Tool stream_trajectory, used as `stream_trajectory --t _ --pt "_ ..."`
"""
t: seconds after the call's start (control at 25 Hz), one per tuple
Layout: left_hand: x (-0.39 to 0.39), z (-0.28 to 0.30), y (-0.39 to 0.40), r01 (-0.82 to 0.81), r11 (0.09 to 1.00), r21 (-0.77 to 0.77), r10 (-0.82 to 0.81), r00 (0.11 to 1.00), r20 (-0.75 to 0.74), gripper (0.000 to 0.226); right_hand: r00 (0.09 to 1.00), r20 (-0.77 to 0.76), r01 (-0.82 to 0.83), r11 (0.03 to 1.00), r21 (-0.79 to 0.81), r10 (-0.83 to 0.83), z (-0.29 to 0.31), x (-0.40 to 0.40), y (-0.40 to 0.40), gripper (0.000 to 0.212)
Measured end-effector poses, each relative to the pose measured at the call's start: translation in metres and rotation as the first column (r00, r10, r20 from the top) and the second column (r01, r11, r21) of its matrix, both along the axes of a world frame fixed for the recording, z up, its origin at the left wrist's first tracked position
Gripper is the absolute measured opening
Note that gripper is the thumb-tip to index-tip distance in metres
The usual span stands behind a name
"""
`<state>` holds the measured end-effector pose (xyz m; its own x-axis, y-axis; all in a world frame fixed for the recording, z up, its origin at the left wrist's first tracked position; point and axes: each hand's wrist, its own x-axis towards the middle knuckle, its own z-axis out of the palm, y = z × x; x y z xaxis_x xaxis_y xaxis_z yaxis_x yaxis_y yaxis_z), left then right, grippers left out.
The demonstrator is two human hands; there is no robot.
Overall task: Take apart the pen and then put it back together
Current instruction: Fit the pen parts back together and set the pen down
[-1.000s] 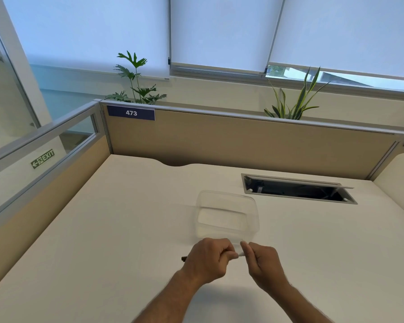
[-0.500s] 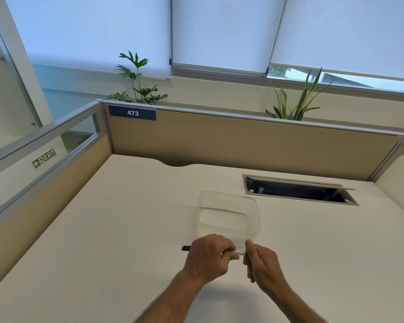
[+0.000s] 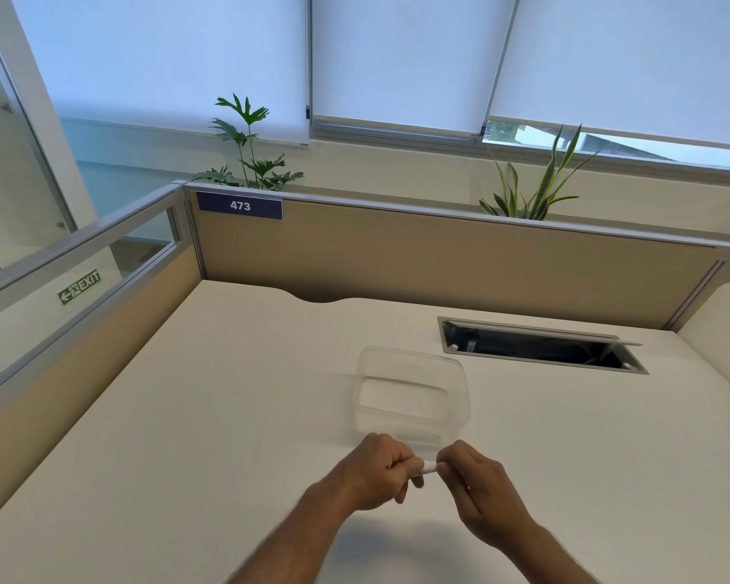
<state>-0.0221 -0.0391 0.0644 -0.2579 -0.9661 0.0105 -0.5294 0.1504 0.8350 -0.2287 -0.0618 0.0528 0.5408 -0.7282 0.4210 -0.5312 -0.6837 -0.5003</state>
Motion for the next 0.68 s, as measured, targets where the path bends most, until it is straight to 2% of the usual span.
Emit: stream_trajectory --t 0.2,0.36,0.48,0.68 --pt "0.006 0.005 0.004 0.155 0.960 0.232 -0.121 0.981 -0.154 0.039 0.998 -0.032 -0.050 0.988 -0.147 0.046 0.005 0.002 0.002 0.027" --pt "0.010 0.009 0.003 0.239 0.894 0.378 -0.175 0.965 -0.196 0.041 0.995 0.000 -0.094 0.984 -0.149 0.095 0.004 0.007 0.008 0.029" --pt "0.011 0.010 0.001 0.228 0.906 0.357 -0.174 0.969 -0.177 0.040 0.997 0.047 -0.051 0.995 -0.091 0.056 0.003 0.012 0.010 0.033" --pt "0.008 0.009 -0.002 0.081 0.988 0.128 -0.072 0.995 -0.074 0.020 0.983 0.157 0.074 0.990 0.122 -0.093 0.000 0.018 0.008 0.041"
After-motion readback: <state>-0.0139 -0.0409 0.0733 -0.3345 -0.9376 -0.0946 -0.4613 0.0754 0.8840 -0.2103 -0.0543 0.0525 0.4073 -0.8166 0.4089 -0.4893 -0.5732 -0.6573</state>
